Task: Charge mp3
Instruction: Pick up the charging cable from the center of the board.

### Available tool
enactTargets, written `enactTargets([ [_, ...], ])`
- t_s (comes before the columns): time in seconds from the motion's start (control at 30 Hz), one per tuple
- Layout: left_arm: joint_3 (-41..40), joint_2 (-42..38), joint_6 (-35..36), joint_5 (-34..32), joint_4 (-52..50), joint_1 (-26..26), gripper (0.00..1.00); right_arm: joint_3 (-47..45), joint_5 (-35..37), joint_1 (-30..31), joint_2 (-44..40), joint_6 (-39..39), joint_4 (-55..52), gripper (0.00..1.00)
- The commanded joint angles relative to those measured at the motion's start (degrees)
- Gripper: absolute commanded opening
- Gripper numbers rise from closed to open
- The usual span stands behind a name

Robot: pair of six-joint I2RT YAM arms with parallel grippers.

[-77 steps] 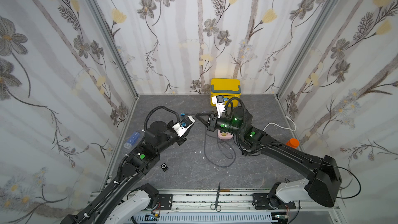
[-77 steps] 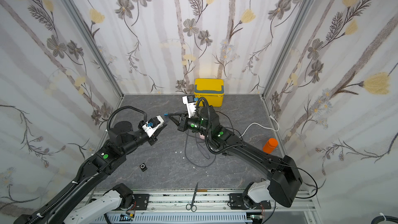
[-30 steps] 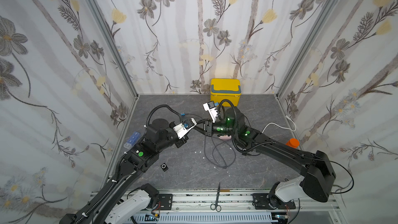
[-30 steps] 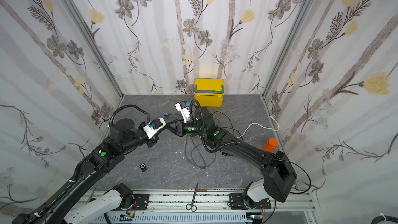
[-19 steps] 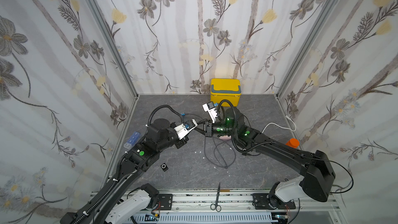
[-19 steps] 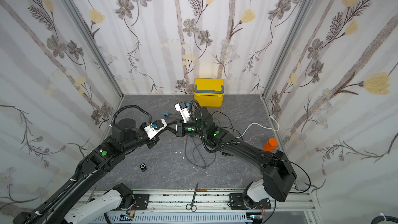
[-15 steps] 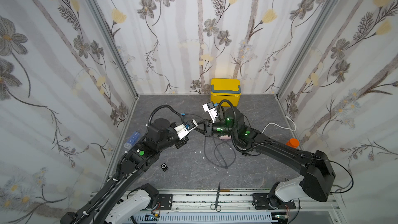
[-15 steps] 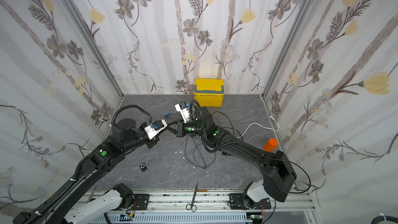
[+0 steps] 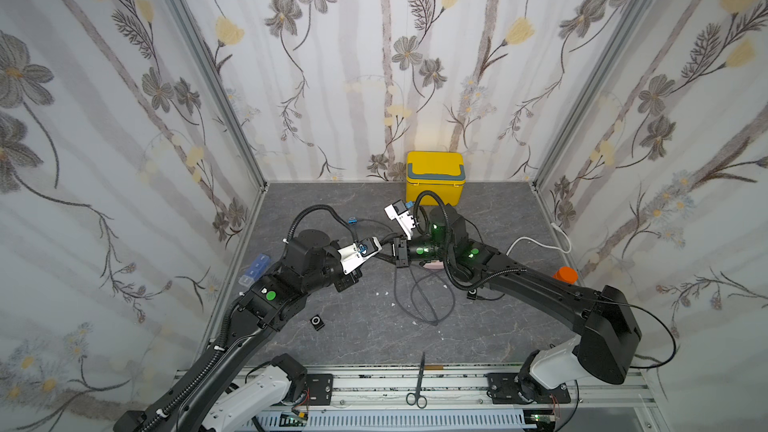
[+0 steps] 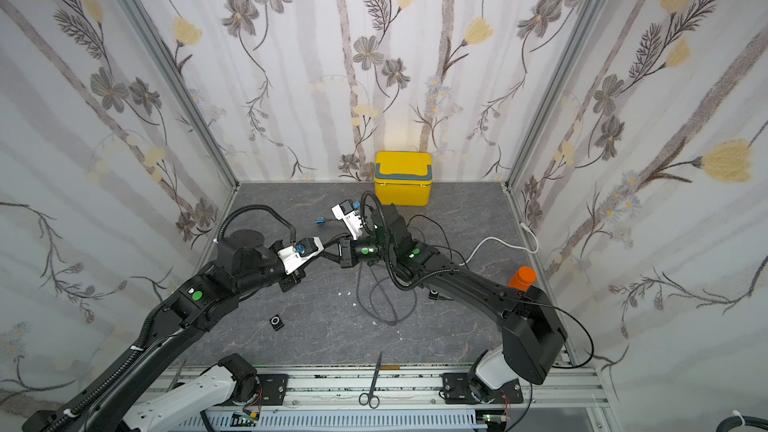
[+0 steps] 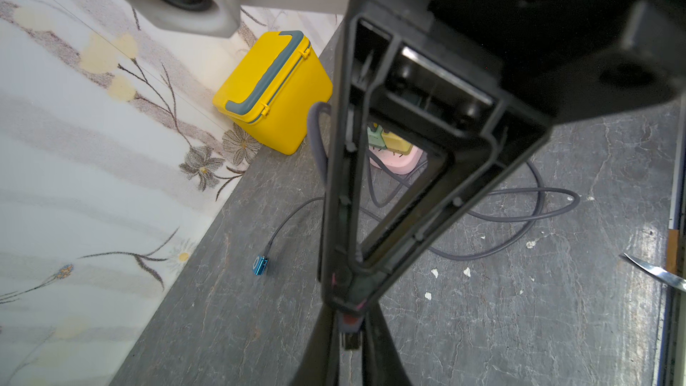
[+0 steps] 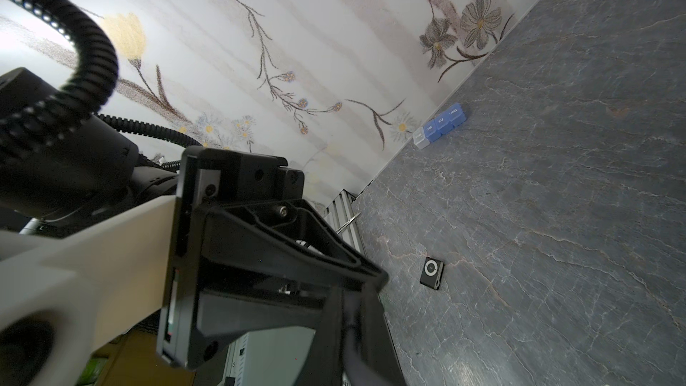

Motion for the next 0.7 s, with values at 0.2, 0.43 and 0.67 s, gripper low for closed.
enactTargets([
  [0.2,1.4,0.8,2.8,-0.2,1.3,-0.3,0.1,1.4,-6.5,0.2,0.5,-3.3,-4.4,0.02],
  [0.43,0.5,0.0,1.6,-3.2,3.2,-0.3,0.32,1.4,-6.1,0.1,-0.1,-6.1,-6.0,0.0],
  [0.67,-1.7,-4.4,-11.7,-9.6,3.0,-0.3,0.51,1.1,1.4,-4.1,-2.2,-7.4,-6.3,0.0],
])
